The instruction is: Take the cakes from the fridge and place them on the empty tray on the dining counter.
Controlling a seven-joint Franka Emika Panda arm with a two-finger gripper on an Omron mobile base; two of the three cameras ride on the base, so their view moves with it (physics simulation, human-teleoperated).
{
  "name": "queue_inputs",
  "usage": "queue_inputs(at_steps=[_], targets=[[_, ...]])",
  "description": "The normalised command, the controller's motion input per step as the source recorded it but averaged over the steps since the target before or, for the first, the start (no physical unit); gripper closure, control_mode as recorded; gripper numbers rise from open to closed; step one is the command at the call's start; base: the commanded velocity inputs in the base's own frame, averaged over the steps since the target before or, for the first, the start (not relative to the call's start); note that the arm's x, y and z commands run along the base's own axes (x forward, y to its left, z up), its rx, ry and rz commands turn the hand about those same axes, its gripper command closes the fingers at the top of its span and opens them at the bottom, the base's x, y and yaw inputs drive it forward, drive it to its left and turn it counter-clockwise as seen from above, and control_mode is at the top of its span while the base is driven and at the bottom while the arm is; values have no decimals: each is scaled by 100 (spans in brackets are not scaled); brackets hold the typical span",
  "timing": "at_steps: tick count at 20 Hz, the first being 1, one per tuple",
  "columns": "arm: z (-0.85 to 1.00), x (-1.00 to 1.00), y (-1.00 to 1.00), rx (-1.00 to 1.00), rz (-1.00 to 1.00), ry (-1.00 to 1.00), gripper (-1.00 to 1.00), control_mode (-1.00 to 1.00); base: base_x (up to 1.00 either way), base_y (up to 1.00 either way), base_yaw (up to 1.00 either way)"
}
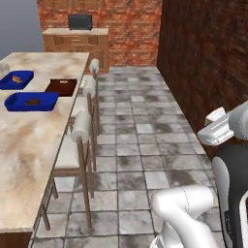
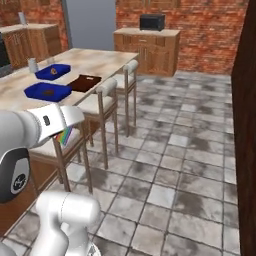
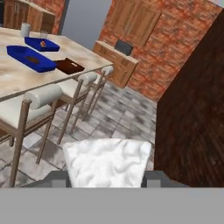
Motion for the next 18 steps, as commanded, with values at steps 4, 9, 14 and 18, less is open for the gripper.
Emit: queue_inputs(at_steps=[4,9,14,18], targets=[[0,0,0,0,0,0,100,100,100,-82,46],[0,0,0,0,0,0,100,100,100,-85,48],[0,0,0,0,0,0,100,100,100,-60,45],[0,0,0,0,0,0,100,100,100,-45,41]])
